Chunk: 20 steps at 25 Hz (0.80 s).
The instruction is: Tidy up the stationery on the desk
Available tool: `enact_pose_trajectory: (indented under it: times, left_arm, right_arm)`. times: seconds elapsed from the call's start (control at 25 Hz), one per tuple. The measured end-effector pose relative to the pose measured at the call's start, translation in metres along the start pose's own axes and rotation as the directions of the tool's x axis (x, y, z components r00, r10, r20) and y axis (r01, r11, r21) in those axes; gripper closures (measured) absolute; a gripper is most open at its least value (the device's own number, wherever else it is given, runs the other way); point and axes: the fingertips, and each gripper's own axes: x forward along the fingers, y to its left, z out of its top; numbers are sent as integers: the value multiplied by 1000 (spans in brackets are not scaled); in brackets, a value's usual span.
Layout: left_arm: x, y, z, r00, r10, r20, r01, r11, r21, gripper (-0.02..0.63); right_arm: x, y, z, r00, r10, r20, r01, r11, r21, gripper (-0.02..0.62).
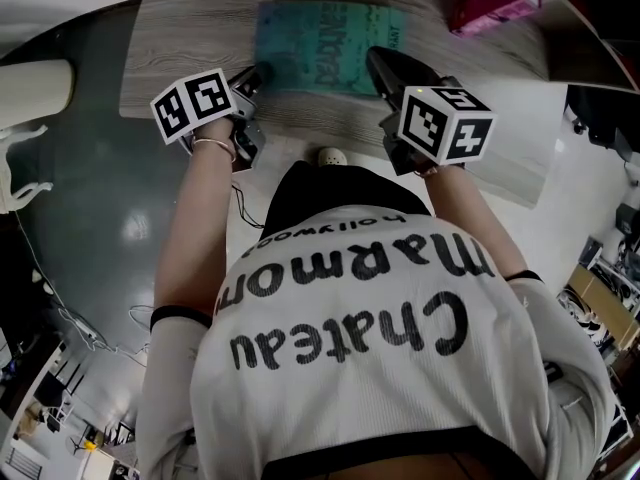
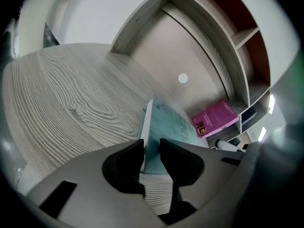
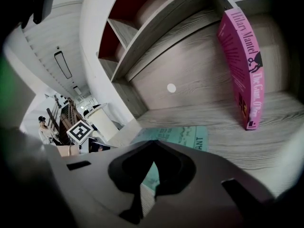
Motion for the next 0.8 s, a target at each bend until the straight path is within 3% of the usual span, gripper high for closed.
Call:
enact_pose_trajectory:
  times: [0.28,0.8]
  left_arm:
    - [-9,-9,5,999,-19,29,20,999,-46,520]
    - [-16,-50,29,997,-56,52,55,998,5,575]
  right_arm:
    - [3,9,-4,1000,12,-4,-12,1000,6,583]
    - [-2,9,-5,1000,-2,19,2,1000,3,583]
